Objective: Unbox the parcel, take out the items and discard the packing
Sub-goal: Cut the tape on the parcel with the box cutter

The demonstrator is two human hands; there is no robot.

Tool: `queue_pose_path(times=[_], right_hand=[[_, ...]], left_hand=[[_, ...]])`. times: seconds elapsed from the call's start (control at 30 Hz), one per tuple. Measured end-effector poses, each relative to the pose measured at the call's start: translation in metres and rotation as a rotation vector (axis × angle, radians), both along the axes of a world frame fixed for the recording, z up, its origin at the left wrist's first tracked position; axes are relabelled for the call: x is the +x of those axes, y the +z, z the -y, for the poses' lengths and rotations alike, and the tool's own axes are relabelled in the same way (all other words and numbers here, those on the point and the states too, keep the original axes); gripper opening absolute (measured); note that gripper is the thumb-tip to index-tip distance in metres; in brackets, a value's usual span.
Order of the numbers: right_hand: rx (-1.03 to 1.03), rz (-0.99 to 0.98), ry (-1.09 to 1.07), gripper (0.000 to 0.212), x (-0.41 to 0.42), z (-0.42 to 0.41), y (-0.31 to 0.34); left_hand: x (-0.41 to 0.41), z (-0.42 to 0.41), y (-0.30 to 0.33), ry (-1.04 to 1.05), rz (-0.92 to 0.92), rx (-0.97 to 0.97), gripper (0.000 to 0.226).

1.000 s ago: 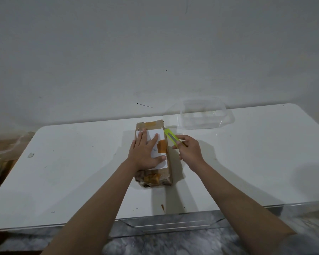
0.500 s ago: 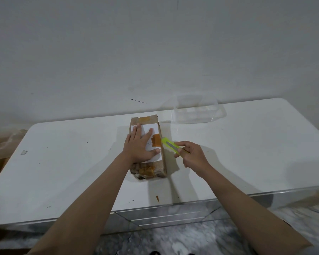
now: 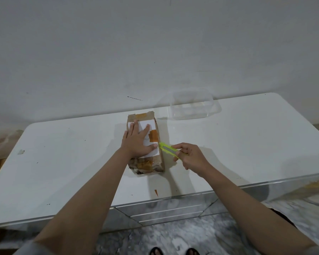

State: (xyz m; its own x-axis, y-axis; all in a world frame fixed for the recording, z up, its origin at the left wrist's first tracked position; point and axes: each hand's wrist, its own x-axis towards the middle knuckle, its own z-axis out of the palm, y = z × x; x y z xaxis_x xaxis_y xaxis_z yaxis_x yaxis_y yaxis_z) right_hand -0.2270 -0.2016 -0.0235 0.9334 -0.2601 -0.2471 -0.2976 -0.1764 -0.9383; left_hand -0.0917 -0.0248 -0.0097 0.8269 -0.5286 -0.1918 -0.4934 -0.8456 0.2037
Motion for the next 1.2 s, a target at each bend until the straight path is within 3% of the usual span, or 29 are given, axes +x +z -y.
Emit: queue_pose_path(times=[0.97,1.2], right_hand=[[-0.137,-0.02,-0.252,0.025,0.021,0.005,0.015],[-0.183,0.008,-0.188,0.03,0.049,-0.019,0.008]], left_hand=[[0.001,-0.001,-0.004,0.007,0.013,-0.008,0.087],[0.0,0.0,-0.004,0.01,0.015,-0.013,0.089]])
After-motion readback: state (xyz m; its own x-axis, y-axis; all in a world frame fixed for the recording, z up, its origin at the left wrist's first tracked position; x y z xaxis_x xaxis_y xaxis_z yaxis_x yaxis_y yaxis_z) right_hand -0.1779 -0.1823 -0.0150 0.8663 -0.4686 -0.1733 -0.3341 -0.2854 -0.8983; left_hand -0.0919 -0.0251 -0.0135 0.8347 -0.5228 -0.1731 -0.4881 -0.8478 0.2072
